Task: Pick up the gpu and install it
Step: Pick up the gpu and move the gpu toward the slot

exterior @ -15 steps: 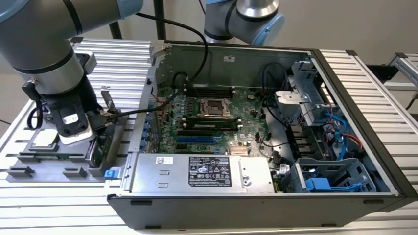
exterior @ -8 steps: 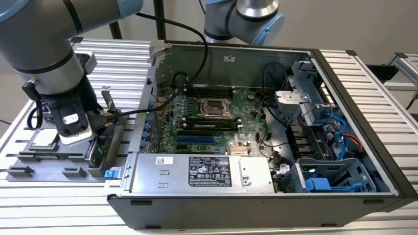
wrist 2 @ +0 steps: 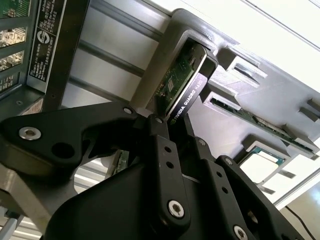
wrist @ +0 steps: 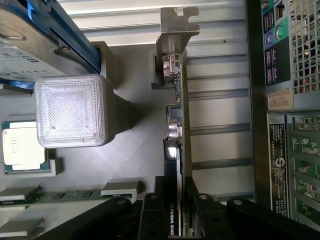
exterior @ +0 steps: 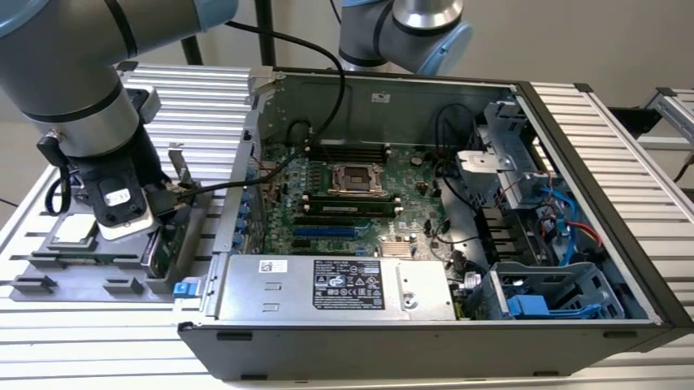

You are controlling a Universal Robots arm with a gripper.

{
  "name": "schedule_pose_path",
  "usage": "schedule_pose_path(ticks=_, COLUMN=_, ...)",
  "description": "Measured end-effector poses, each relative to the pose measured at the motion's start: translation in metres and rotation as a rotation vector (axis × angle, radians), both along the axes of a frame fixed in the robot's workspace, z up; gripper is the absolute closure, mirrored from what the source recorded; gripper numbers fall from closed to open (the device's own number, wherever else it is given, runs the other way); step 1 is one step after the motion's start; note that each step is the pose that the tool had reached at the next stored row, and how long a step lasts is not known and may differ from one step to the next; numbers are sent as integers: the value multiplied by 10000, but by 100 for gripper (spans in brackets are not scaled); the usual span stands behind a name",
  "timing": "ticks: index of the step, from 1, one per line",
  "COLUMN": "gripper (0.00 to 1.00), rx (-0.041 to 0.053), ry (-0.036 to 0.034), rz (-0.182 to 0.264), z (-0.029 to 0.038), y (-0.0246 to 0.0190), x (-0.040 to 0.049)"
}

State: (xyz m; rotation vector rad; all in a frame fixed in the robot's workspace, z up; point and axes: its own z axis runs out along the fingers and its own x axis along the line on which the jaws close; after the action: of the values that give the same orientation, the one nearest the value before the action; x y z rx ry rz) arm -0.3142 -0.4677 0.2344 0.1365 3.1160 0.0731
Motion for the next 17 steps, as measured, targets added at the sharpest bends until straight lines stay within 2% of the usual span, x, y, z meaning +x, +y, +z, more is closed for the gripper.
schedule_pose_path(ticks=17, gripper=100, rx=1, ry=-2, rz=0, z=-11, y=0, x=0)
